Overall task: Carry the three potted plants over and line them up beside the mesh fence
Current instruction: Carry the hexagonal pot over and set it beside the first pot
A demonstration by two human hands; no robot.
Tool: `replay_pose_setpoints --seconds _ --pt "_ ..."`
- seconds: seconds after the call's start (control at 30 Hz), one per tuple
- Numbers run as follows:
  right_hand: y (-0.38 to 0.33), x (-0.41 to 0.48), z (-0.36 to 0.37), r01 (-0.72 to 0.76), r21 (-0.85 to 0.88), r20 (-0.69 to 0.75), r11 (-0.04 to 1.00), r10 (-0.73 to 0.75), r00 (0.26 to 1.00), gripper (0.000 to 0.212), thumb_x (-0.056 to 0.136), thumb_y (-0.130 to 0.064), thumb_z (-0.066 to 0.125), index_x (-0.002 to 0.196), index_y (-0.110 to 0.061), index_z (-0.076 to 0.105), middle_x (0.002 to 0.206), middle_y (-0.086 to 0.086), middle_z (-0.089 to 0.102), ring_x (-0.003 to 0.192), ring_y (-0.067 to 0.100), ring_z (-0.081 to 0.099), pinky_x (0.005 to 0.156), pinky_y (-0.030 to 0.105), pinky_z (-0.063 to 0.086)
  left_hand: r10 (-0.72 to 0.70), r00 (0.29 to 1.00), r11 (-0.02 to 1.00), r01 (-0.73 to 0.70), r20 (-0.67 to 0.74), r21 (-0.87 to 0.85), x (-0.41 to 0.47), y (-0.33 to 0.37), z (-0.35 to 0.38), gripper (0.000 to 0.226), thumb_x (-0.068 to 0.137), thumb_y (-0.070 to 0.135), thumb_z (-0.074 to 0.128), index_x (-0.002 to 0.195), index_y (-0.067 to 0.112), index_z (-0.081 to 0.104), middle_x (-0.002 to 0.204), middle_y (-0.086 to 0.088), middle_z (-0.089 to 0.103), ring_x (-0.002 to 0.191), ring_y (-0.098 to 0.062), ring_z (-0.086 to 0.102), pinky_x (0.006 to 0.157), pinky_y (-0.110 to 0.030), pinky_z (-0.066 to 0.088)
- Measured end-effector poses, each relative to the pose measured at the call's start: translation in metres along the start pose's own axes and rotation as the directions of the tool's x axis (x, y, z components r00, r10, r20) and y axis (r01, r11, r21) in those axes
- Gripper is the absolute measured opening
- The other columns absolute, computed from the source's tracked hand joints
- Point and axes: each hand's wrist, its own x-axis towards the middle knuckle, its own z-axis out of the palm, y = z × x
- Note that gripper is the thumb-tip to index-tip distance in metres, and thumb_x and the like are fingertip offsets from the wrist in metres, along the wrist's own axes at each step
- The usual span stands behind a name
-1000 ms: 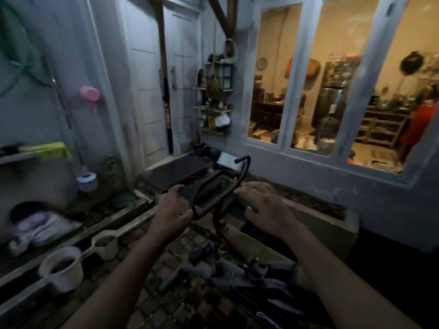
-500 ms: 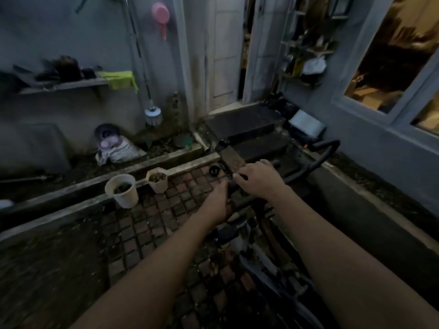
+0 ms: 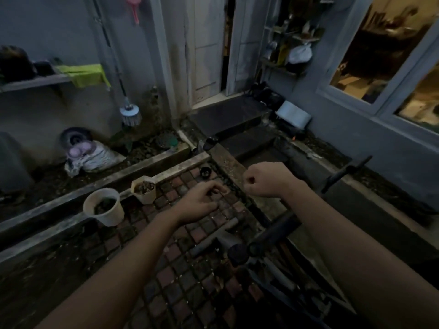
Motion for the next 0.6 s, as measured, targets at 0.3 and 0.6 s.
replay_pose_setpoints --seconds 0.3,0.6 --pt "-0.044 0.163 0.005 0.047 0.117 -0.018 0.992 -0.045 0.999 0.022 0.093 -0.048 0.055 0.115 -0.043 0.059 0.128 -0.007 0.052 0.121 0.025 0.046 0.098 0.050 0.039 -0.131 0.965 0.991 0.127 -0.227 -0.034 0.064 -0.106 -0.129 0.040 0.099 0.019 0.065 0.137 0.023 0.052 0.132 -0.006 0.043 0.124 -0.020 0.049 0.106 -0.034 0.046" --pt "-0.093 0.404 0.088 0.147 0.309 0.046 0.939 -0.170 0.984 0.058 0.091 -0.048 0.057 0.146 -0.045 0.039 0.157 -0.006 0.037 0.144 0.030 0.033 0.111 0.054 0.038 -0.508 0.804 0.858 0.504 -0.308 -0.099 0.106 -0.287 -0.212 0.062 0.092 0.038 0.070 0.146 0.034 0.039 0.148 -0.009 0.044 0.136 -0.028 0.048 0.111 -0.039 0.044"
